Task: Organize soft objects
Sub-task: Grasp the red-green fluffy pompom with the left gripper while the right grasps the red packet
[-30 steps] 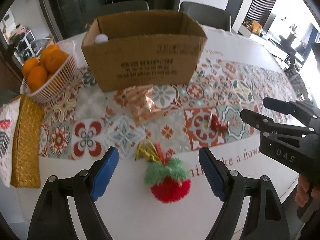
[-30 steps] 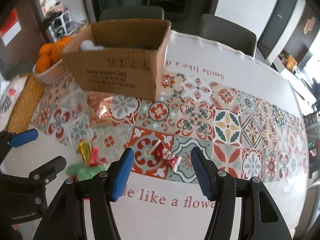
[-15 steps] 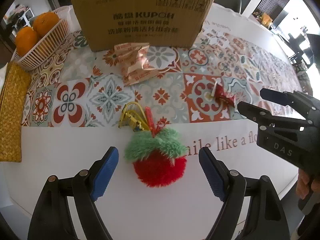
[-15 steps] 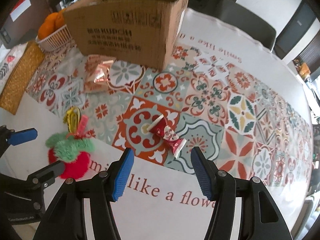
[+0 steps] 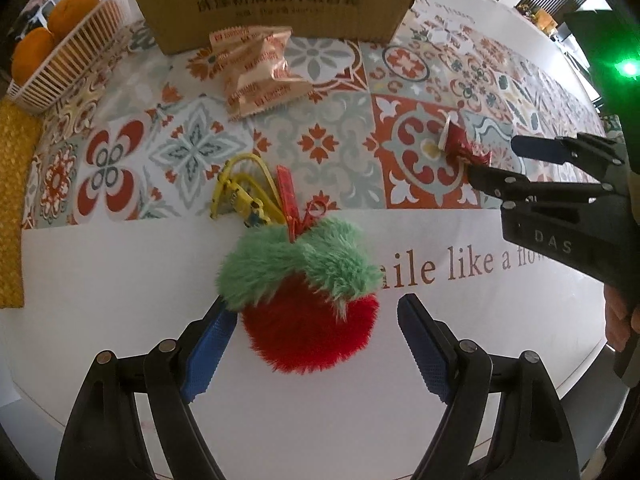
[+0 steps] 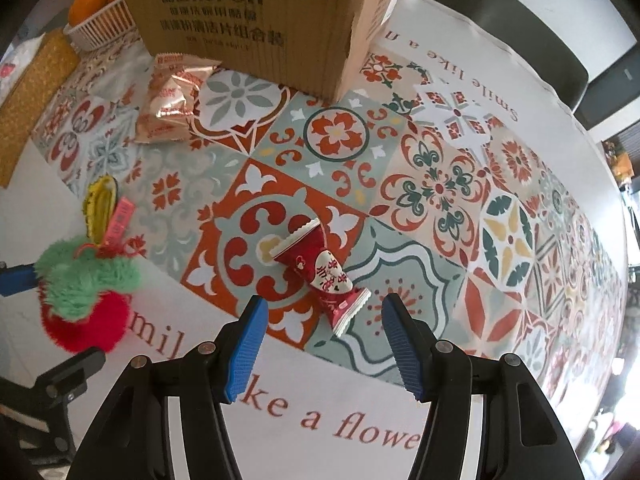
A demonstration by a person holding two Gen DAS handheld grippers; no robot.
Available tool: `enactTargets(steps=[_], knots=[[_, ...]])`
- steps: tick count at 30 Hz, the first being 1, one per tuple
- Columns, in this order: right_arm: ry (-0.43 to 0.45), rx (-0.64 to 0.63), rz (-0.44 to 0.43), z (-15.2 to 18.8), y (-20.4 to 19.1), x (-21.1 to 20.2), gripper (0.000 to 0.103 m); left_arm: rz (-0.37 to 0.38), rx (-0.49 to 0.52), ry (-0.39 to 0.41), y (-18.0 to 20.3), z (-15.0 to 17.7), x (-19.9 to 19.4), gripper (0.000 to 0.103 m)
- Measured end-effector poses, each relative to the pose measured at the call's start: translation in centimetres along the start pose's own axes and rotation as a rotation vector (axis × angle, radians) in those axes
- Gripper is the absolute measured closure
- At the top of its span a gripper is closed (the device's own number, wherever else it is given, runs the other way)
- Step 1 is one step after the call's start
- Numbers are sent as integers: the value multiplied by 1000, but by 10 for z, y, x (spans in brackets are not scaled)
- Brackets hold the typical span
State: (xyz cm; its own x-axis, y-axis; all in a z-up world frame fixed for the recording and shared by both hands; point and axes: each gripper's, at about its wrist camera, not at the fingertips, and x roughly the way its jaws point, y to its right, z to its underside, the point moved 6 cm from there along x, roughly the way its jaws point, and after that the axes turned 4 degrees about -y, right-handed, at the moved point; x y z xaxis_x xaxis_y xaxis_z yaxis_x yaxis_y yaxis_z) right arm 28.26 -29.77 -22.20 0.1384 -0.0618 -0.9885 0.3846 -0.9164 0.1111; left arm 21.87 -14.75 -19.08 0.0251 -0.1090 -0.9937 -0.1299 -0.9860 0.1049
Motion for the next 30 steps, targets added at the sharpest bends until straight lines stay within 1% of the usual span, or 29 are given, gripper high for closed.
enactTargets(steps=[7, 15, 17, 18, 21, 23, 24, 26, 30], knots=[[-15, -15, 11, -6, 3, 16, 43, 4, -14, -26, 0, 2, 13, 22], [-13, -29, 17, -11, 7, 27, 44, 5, -1, -43, 0, 1, 22, 34], [-8, -27, 13, -13, 6, 28, 44, 6, 4, -50, 0, 2, 24, 40], [-5, -25, 10, -12, 5, 27, 45, 8, 5, -52, 0, 2, 25, 41], [-5, -16, -2, -14, 8, 29, 50, 18, 8, -53, 3, 2, 29, 45], [-3, -10, -14, -15, 6, 29, 59, 22, 10, -49, 6, 4, 31, 47], [0, -4, -15, -15, 6, 29, 60, 25, 11, -46, 6, 5, 30, 48], [-2, 12, -22, -12, 4, 29, 67, 29, 12, -45, 4, 6, 31, 51], [0, 59, -11, -1, -4, 23, 71, 53, 4, -49, -3, 4, 35, 56]])
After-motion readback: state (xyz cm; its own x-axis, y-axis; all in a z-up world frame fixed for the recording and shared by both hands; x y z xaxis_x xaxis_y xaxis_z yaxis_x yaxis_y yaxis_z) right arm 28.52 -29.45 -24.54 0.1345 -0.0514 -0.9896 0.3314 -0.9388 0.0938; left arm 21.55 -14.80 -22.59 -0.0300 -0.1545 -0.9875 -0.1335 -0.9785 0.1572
